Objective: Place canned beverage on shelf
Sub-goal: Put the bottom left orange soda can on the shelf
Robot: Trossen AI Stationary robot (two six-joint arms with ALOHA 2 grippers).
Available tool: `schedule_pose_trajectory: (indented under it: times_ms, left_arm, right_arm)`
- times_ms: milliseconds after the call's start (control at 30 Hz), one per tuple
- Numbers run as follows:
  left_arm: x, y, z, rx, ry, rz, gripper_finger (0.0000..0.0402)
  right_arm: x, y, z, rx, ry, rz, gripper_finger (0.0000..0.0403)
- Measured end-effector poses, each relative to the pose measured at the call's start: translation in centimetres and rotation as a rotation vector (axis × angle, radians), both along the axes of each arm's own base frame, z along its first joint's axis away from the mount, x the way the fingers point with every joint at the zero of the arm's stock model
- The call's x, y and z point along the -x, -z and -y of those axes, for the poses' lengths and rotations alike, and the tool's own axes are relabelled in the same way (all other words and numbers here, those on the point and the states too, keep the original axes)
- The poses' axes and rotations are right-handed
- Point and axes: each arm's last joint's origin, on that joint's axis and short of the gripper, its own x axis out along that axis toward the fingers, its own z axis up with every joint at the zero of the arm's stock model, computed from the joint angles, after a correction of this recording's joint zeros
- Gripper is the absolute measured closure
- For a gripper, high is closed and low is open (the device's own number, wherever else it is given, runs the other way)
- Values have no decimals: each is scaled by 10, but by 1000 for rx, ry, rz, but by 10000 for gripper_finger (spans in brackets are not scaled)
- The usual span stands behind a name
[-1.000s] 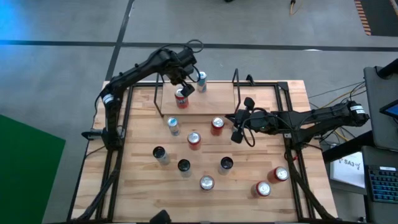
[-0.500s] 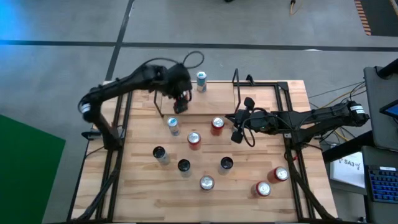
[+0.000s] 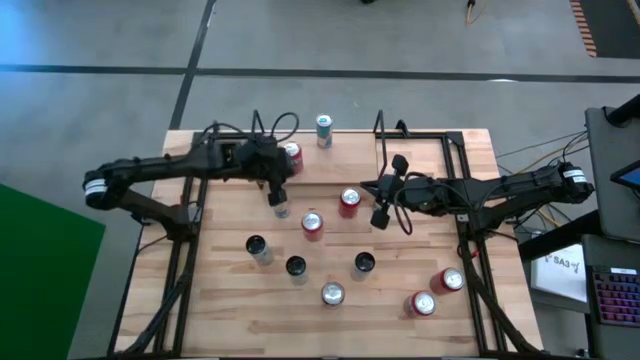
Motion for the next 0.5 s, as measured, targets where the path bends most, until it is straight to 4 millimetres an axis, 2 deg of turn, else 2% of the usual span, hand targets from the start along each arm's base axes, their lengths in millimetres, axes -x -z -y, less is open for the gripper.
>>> schedule_pose_trajectory:
  times_ms: [133,500]
  left_arm:
    - [2,17,-1,-29,-10,-28,400]
    - [1,31,-28,-84,-59,-79,401]
  right_arm:
    - [0,-1,0,-2,0,14,390]
    - [-1,-2,0,0,7,22,390]
